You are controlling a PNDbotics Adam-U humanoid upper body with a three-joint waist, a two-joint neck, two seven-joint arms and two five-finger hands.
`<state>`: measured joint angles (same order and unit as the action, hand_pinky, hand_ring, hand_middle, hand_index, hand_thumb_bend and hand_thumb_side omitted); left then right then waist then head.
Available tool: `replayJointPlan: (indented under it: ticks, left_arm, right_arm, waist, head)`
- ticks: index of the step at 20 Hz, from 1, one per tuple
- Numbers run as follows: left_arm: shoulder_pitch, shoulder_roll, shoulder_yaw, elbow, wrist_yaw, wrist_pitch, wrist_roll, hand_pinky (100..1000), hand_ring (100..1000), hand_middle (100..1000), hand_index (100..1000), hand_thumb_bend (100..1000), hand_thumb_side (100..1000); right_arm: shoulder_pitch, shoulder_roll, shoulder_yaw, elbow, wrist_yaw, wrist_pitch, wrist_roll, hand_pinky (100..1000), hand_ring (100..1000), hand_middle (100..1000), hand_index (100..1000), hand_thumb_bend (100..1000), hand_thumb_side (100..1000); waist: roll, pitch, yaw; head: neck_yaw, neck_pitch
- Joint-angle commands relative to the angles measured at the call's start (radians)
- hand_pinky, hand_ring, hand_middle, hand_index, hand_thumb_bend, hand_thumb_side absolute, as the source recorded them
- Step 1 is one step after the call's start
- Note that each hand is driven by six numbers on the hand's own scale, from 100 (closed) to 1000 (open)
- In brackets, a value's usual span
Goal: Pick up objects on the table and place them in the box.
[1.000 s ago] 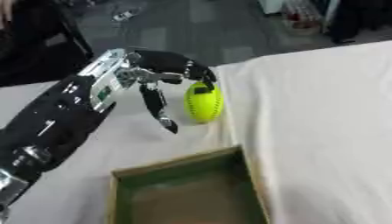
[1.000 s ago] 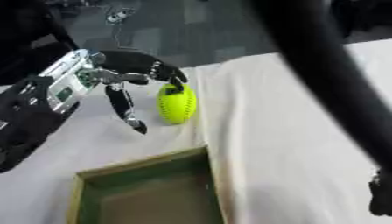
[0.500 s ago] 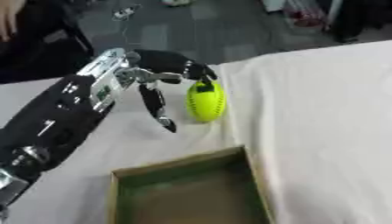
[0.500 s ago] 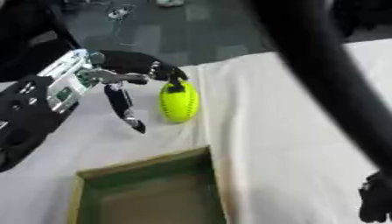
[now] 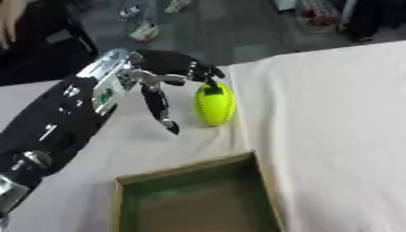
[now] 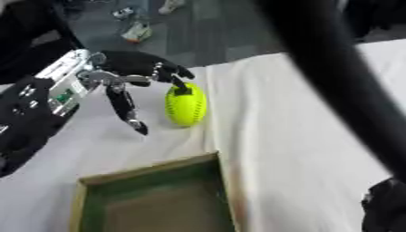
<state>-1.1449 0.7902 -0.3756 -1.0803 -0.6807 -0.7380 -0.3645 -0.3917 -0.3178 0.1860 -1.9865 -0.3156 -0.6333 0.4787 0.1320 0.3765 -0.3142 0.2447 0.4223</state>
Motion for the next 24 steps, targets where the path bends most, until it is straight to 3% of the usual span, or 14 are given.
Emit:
replayJointPlan:
  ticks: [1, 10, 11, 12, 13, 14, 15, 16, 17, 18, 19, 22, 24]
  left_arm:
    - [-0.026, 0.03, 0.022, 0.001, -0.025, -0.169, -0.136, 868, 936, 971, 897, 652, 211]
    - [-0.032, 0.016, 0.024, 0.021, -0.063, -0.169, -0.034, 847, 916, 961, 904, 589, 181]
    - [-0.033, 0.016, 0.023, 0.023, -0.062, -0.169, -0.027, 830, 900, 955, 910, 492, 202]
    - [-0.033, 0.015, 0.023, 0.026, -0.06, -0.169, -0.022, 835, 906, 959, 912, 573, 183]
    - [-0.033, 0.013, 0.023, 0.031, -0.059, -0.169, -0.02, 725, 811, 905, 905, 534, 157]
    - [-0.033, 0.01, 0.023, 0.039, -0.057, -0.169, -0.021, 799, 871, 937, 909, 553, 172]
    - [-0.034, 0.007, 0.023, 0.046, -0.055, -0.169, -0.025, 611, 711, 847, 899, 497, 130]
    - [-0.034, 0.002, 0.021, 0.055, -0.051, -0.169, -0.033, 649, 753, 871, 902, 513, 139]
    - [-0.035, -0.001, 0.019, 0.061, -0.046, -0.169, -0.041, 538, 573, 760, 887, 465, 123]
    - [-0.035, -0.004, 0.017, 0.068, -0.038, -0.169, -0.052, 553, 607, 787, 893, 470, 122]
    - [-0.035, -0.006, 0.016, 0.074, -0.028, -0.169, -0.064, 462, 440, 612, 852, 448, 153]
    - [-0.032, -0.002, 0.013, 0.086, 0.018, -0.169, -0.111, 369, 360, 533, 749, 459, 223]
    - [-0.029, 0.005, 0.016, 0.09, 0.053, -0.169, -0.147, 287, 299, 488, 668, 443, 195]
  right_arm:
    - [-0.016, 0.003, 0.004, -0.014, 0.004, -0.072, 0.082, 100, 374, 504, 625, 100, 952]
    - [-0.022, 0.009, 0.012, -0.014, 0.003, -0.065, 0.089, 100, 375, 505, 626, 100, 954]
    - [-0.022, 0.008, 0.013, -0.014, 0.002, -0.065, 0.091, 100, 375, 504, 626, 100, 998]
    - [-0.024, 0.007, 0.014, -0.014, 0.001, -0.065, 0.092, 100, 375, 505, 626, 100, 953]
    - [-0.026, 0.006, 0.014, -0.014, -0.001, -0.066, 0.093, 100, 375, 504, 625, 100, 952]
    - [-0.028, 0.005, 0.015, -0.014, -0.004, -0.066, 0.095, 100, 375, 504, 625, 100, 953]
    - [-0.029, 0.004, 0.015, -0.014, -0.006, -0.066, 0.096, 100, 375, 504, 625, 100, 952]
    - [-0.031, 0.004, 0.015, -0.014, -0.009, -0.066, 0.098, 100, 375, 504, 625, 100, 952]
    - [-0.031, 0.004, 0.015, -0.014, -0.011, -0.065, 0.099, 100, 375, 504, 625, 100, 952]
    - [-0.031, 0.003, 0.015, -0.014, -0.013, -0.064, 0.1, 100, 375, 504, 625, 100, 952]
    - [-0.031, 0.002, 0.015, -0.014, -0.015, -0.064, 0.102, 100, 375, 505, 626, 100, 952]
    - [-0.029, -0.004, 0.014, -0.014, -0.02, -0.057, 0.103, 100, 375, 505, 626, 100, 951]
    - [-0.027, -0.007, 0.013, -0.014, -0.023, -0.055, 0.104, 100, 375, 504, 625, 100, 950]
  waist:
    - [-0.006, -0.013, -0.002]
    - [-0.005, -0.007, -0.011]
    - [-0.004, -0.007, -0.014]
    - [-0.003, -0.007, -0.018]
    - [0.0, -0.007, -0.024]
    - [0.002, -0.007, -0.03]
    - [0.004, -0.007, -0.034]
    - [0.005, -0.007, -0.038]
    - [0.005, -0.007, -0.039]
    - [0.006, -0.008, -0.039]
    - [0.006, -0.009, -0.037]
    - [0.008, -0.016, -0.026]
    - [0.008, -0.02, -0.022]
  head:
    - [0.014, -0.024]
    - [0.011, -0.04]
    - [0.009, -0.044]
    - [0.006, -0.053]
    - [0.003, -0.064]
    - [0.001, -0.074]
    - [0.0, -0.081]
    - [-0.001, -0.087]
    - [-0.002, -0.089]
    - [-0.002, -0.089]
    - [-0.002, -0.087]
    - [0.0, -0.072]
    - [0.002, -0.065]
